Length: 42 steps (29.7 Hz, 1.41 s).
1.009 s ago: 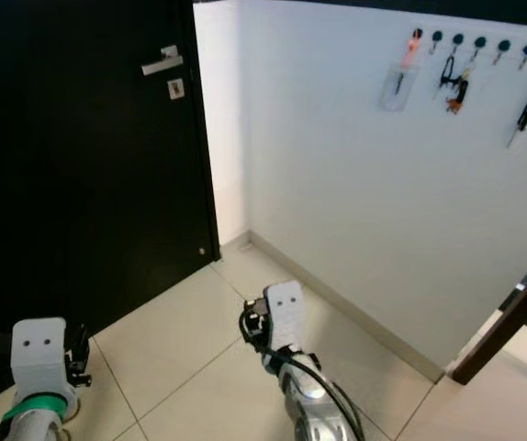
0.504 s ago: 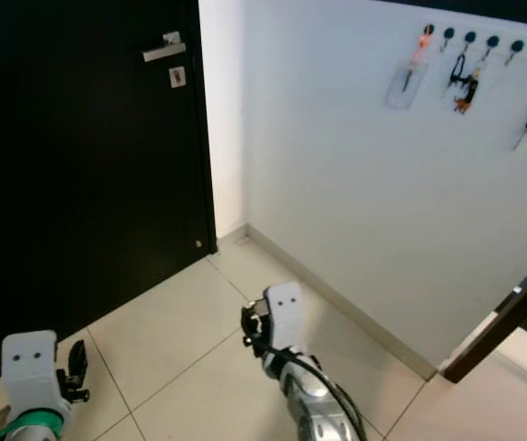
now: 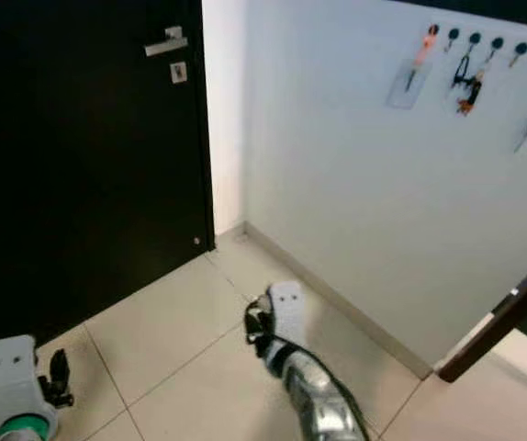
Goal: Hang keys on a hook
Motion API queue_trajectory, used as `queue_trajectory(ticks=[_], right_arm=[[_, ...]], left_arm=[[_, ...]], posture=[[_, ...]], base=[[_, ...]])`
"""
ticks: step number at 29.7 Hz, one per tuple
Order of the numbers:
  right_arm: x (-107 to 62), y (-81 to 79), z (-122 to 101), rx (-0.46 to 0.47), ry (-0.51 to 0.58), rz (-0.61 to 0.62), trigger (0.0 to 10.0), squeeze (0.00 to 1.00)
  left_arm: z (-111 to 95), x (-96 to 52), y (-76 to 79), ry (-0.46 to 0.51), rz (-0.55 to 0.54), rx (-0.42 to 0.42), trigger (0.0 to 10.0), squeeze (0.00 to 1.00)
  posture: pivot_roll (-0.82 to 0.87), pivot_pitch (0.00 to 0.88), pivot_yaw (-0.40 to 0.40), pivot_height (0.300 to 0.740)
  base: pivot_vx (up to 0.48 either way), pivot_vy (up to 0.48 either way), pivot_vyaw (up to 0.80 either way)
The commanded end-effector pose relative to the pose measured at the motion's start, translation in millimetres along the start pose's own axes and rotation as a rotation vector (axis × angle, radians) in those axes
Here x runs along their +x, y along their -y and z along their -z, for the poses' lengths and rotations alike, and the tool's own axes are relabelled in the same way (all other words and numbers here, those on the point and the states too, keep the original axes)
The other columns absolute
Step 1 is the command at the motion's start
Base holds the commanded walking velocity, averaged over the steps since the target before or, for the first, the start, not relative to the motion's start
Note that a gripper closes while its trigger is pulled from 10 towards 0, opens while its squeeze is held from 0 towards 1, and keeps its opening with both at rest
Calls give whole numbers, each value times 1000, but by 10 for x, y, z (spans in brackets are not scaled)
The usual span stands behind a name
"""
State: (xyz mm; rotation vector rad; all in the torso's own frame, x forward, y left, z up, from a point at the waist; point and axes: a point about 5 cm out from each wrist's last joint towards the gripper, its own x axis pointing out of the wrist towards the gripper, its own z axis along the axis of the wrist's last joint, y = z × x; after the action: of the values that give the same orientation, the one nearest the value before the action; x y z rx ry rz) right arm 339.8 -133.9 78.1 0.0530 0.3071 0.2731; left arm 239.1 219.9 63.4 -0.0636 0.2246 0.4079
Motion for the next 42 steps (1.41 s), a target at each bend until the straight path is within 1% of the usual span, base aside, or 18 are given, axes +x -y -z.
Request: queue_trajectory(ticks=[1,2,3,4,5,6,9,10,11,12,15,16,17,18,19,25,27,42], right_arm=[[-57,93,351,-32,-121,45,10000,0],[-127,151,595,-146,-207,67,10000,0],[-127,151,595,-146,-207,67,10000,0],[-169,170,701,-185,-241,76,10000,0],[-209,186,790,-188,-271,90,10000,0],[-286,181,957,-219,-334,90,10000,0],[-310,173,1006,-237,-354,83,10000,0],[-345,162,1077,-257,-384,74,10000,0],[-368,153,1139,-253,-432,58,10000,0],[-376,162,1153,-245,-440,67,10000,0],[-369,169,1153,-222,-440,77,10000,0],[-359,172,1146,-218,-440,77,10000,0],[-359,172,1146,-218,-440,77,10000,0],[-355,180,1143,-220,-437,78,10000,0],[-353,182,1150,-227,-441,74,10000,0],[-379,197,1202,-242,-466,70,10000,0],[-397,211,1223,-242,-472,70,10000,0],[-429,241,1271,-225,-501,83,10000,0]], left_arm=[[333,-6,-92,-143,18,3,10000,0],[593,-2,-92,-237,60,42,10000,0],[593,-2,-92,-237,60,42,10000,0],[707,-16,-91,-268,72,93,10000,0],[815,-44,-83,-308,83,122,10000,0],[966,-106,-60,-373,116,156,10000,0],[1003,-123,-53,-396,127,153,10000,0],[1003,-122,-83,-398,101,123,10000,0],[1007,-120,-111,-403,70,86,10000,0],[1015,-117,-142,-411,40,60,10000,0],[1068,-120,-182,-444,31,61,10000,0],[1168,-152,-219,-513,33,83,10000,0],[1168,-152,-219,-513,33,83,10000,0],[1267,-195,-252,-574,46,130,10000,0],[1333,-216,-267,-605,63,148,10000,0],[1341,-186,-253,-565,84,153,10000,0],[1317,-173,-237,-542,93,120,10000,0],[1294,-118,-174,-511,132,111,10000,0]], posture=[[-83,128,87,740],[-76,126,85,740],[-76,126,85,740],[-76,126,85,740],[-76,126,85,740],[-83,120,90,740],[-83,120,90,740],[-83,120,90,740],[-83,120,91,740],[-73,119,88,740],[-79,119,85,740],[-79,119,85,740],[-79,119,85,740],[-84,116,78,740],[-84,116,78,740],[-84,114,78,740],[-84,114,78,740],[-93,92,79,740]], base=[[0,0,0],[0,0,0],[0,0,0],[0,0,0],[0,0,0],[0,0,0],[0,0,0],[0,0,0],[0,0,0],[0,0,0],[0,0,0],[0,0,0],[0,0,0],[0,0,0],[0,0,0],[0,0,0],[0,0,0],[0,0,0]])
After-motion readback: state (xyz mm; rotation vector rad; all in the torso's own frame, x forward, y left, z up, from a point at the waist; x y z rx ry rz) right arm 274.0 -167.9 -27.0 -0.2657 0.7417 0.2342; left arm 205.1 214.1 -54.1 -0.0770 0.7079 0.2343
